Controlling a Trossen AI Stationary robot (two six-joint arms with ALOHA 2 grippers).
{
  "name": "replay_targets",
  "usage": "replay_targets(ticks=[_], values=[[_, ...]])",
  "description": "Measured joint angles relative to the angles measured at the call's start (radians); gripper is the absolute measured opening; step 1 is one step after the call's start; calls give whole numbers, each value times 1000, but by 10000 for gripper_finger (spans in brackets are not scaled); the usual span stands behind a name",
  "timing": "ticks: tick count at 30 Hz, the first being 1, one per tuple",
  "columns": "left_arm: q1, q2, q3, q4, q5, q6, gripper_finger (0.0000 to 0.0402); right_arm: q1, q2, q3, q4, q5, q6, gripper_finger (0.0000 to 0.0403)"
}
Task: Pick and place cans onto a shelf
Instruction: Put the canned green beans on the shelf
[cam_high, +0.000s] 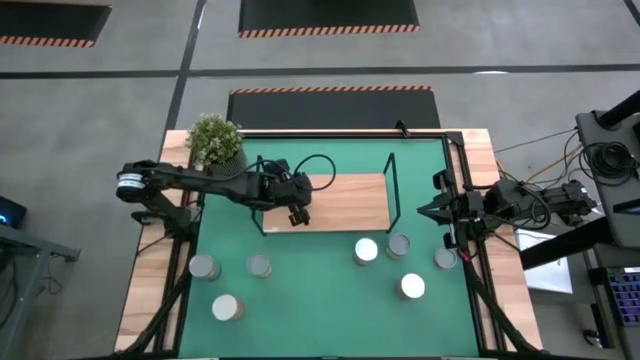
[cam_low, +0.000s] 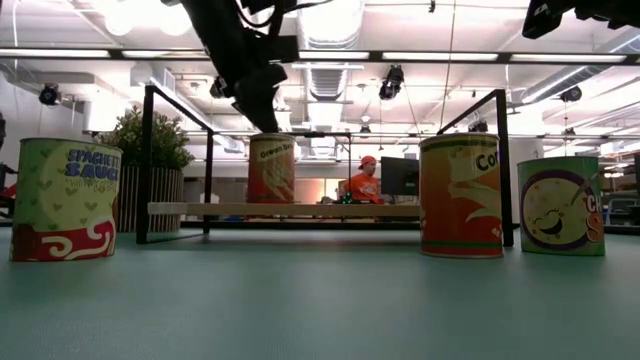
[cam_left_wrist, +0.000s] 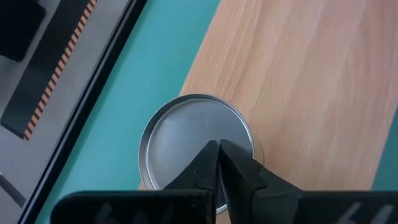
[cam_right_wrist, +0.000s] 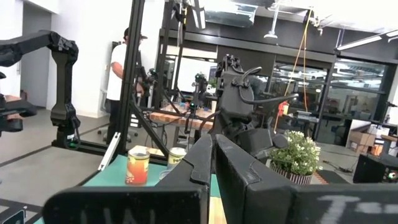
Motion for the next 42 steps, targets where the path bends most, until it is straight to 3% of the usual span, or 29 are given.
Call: replay_targets(ticks=[8, 42], values=[[4, -5, 35, -95, -20, 18, 0, 0, 0, 0, 0, 0, 0, 9], [74, -7, 18, -188, -103, 24, 0, 0, 0, 0, 0, 0, -1, 9]])
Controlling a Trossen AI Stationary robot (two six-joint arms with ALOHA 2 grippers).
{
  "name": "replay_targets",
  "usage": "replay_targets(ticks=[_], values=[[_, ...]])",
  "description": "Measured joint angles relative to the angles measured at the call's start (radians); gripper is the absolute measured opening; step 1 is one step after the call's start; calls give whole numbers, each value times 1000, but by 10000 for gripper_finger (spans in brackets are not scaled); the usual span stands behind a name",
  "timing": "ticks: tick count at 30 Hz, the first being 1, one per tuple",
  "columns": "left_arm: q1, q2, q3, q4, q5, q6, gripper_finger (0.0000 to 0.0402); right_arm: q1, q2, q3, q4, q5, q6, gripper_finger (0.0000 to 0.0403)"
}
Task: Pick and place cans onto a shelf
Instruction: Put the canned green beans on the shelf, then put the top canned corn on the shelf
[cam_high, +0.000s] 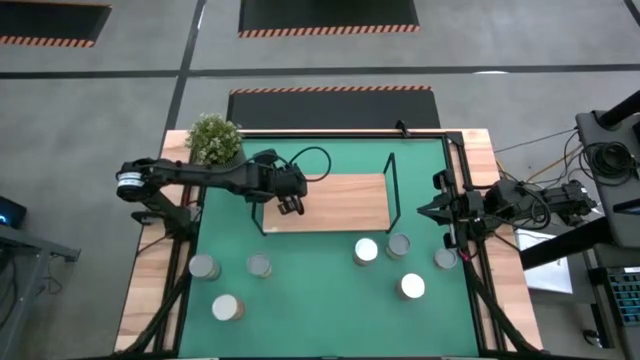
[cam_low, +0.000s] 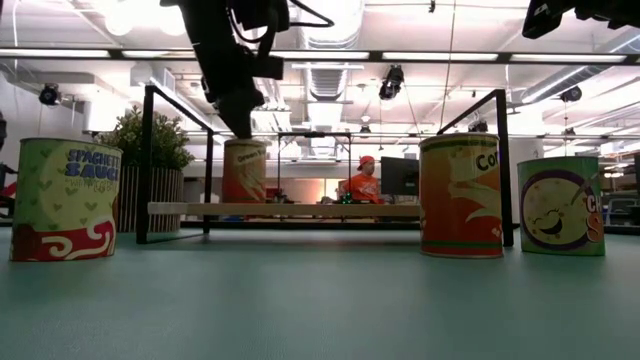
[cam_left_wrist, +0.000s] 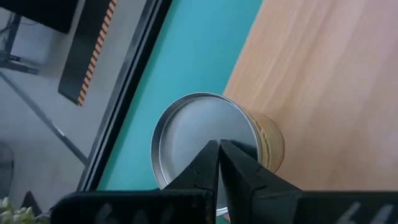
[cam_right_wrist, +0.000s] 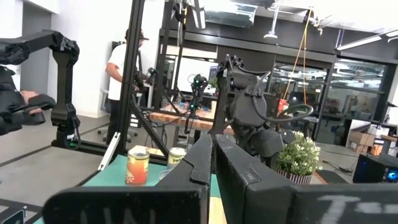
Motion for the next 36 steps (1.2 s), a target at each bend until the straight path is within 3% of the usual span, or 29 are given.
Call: replay_targets(ticks=[13, 22, 29, 36], values=[[2, 2, 17, -24, -36, -9, 0, 0, 0, 0, 0, 0, -3, 9], [-51, 2, 151, -92, -41, -50, 0, 0, 0, 0, 0, 0, -3, 9], [-244, -1, 230, 0, -46, -97, 0, 0, 0, 0, 0, 0, 0, 9], [-518, 1, 155, 270, -43, -10, 0, 0, 0, 0, 0, 0, 9, 9]])
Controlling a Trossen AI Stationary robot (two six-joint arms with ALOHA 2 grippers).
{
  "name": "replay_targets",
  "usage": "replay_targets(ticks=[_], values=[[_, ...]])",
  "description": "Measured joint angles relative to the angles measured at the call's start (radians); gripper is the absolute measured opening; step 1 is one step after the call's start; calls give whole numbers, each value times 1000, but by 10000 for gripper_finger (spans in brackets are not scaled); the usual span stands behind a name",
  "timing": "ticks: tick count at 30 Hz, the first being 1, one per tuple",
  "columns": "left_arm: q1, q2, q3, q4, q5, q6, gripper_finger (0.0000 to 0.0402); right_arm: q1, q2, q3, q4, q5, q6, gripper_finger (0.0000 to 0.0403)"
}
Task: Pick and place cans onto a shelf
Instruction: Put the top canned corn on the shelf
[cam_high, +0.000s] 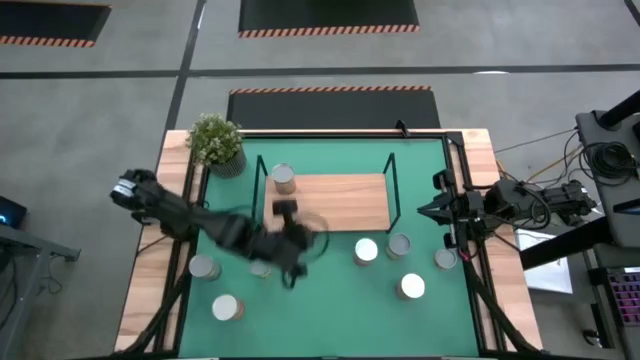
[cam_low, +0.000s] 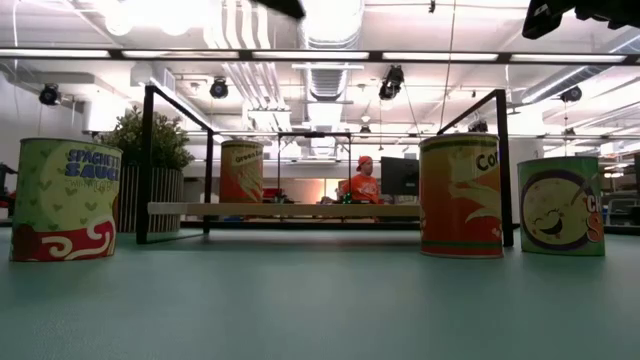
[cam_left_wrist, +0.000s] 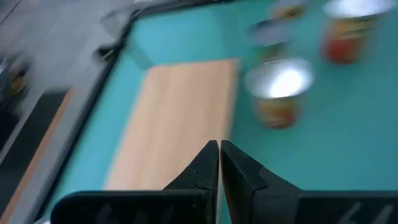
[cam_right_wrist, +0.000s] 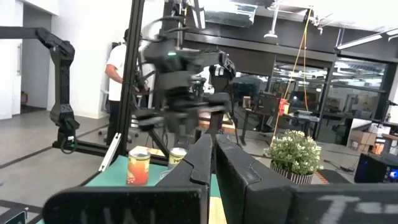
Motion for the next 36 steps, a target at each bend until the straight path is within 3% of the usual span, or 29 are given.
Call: replay_targets(ticks=[9, 18, 27, 36], values=[[-183, 0, -149, 413, 0, 127, 0, 0, 6, 5, 32, 0, 32, 9], [-194, -18, -209, 408, -1, 115, 0, 0, 142, 97, 24, 0, 31, 9], [-194, -158, -331, 461, -1, 99, 0, 0, 273, 194, 3, -1, 44, 9], [-189, -304, -578, 746, 0, 194, 0, 0, 348, 208, -15, -10, 48, 9]])
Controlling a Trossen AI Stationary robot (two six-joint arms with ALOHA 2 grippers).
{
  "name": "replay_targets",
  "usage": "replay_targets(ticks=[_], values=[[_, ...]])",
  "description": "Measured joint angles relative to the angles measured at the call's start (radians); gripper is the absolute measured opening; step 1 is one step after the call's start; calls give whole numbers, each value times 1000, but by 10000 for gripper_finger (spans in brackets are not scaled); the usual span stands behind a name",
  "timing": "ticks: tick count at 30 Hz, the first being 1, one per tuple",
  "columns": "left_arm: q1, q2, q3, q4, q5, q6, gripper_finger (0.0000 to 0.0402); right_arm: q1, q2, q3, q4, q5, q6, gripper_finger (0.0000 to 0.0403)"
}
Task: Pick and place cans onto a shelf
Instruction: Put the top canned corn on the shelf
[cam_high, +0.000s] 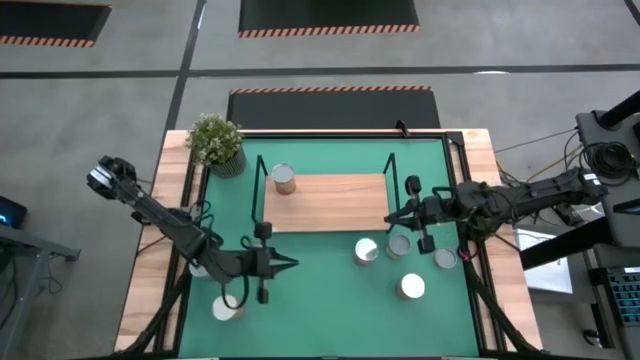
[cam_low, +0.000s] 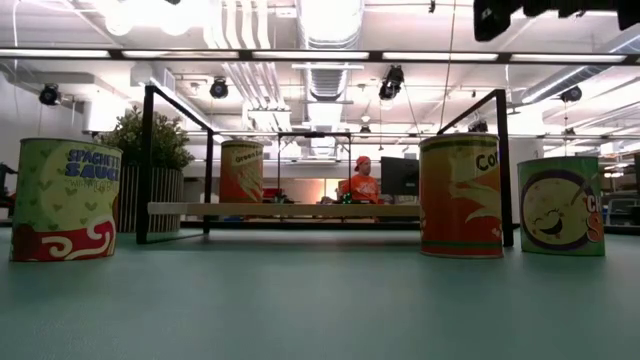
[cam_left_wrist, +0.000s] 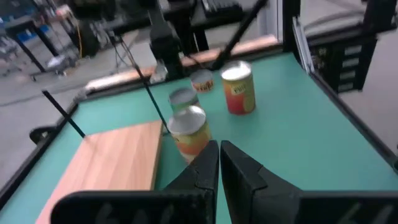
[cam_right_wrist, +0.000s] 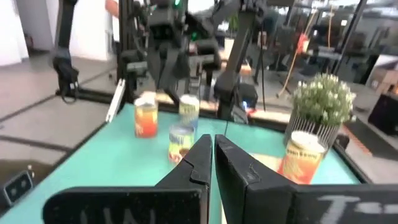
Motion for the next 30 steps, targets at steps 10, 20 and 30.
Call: replay_targets(ticks=[10, 20, 30], values=[[0, -125, -105, 85, 0, 24, 0, 0, 53, 2, 23, 0, 52, 9], [0, -109, -105, 90, 1, -8, 0, 5, 140, 2, 107, -15, -39, 9], [0, -103, -92, 92, 1, -19, 0, 8, 223, 24, 160, -52, -35, 9]])
